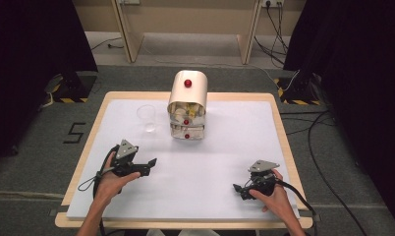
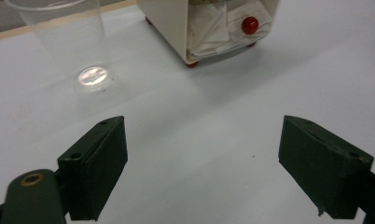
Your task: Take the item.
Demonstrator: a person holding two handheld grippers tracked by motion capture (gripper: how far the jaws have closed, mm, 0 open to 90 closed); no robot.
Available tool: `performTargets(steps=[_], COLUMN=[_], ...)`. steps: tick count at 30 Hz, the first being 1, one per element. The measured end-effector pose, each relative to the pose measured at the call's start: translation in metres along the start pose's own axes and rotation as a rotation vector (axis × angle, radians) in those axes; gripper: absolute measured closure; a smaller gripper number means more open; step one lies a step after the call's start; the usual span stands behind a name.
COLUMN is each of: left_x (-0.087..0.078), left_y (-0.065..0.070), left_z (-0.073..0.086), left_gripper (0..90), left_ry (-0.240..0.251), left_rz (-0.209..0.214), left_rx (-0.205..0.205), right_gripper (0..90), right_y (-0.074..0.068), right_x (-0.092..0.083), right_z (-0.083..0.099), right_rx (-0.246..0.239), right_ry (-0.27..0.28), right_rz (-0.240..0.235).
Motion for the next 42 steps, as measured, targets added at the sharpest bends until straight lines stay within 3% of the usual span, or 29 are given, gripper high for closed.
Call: performTargets(steps=[9,12,22,33,37,42], left_x=[0.001,0.001,0.000,0.002,0.006,0.011], left_y=[0.017,0.020,0.027,0.040,0.048,0.049], left_z=[-0.028,-0.038,-0.063,-0.089,-0.104,-0.113], left_gripper=[15.2,15.2,15.4,16.7,16.8,16.6], left_ry=[0.023,0.051,0.104,0.122,0.121,0.111], left_rz=[0.026,0.059,0.098,0.114,0.125,0.138], left_rx=[0.061,0.067,0.101,0.139,0.171,0.189], right_gripper=[0.1,0.2,0.1,0.1,0.1,0.2], right_y=[0.000,0.000,0.000,0.000,0.000,0.000], right_x=[0.000,0.000,0.000,0.000,0.000,0.000], right_z=[0.000,0.000,0.000,0.000,0.000,0.000], right_rx=[-0.002,0.001,0.001,-0.002,0.000,0.000], right_ry=[0.000,-0.001,0.000,0.000,0.000,-0.001], right_rz=[-0.001,-0.001,-0.001,0.000,0.000,-0.001])
Point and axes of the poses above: each handheld gripper's, and its own axes: x roughly forward along the jaws, z roughly out of its underside, y roughly to its right, the point moved 4 cm from there along x, roughly forward along the jaws, and after that the axes turned 9 degrees about -y, right-handed, at the moved point
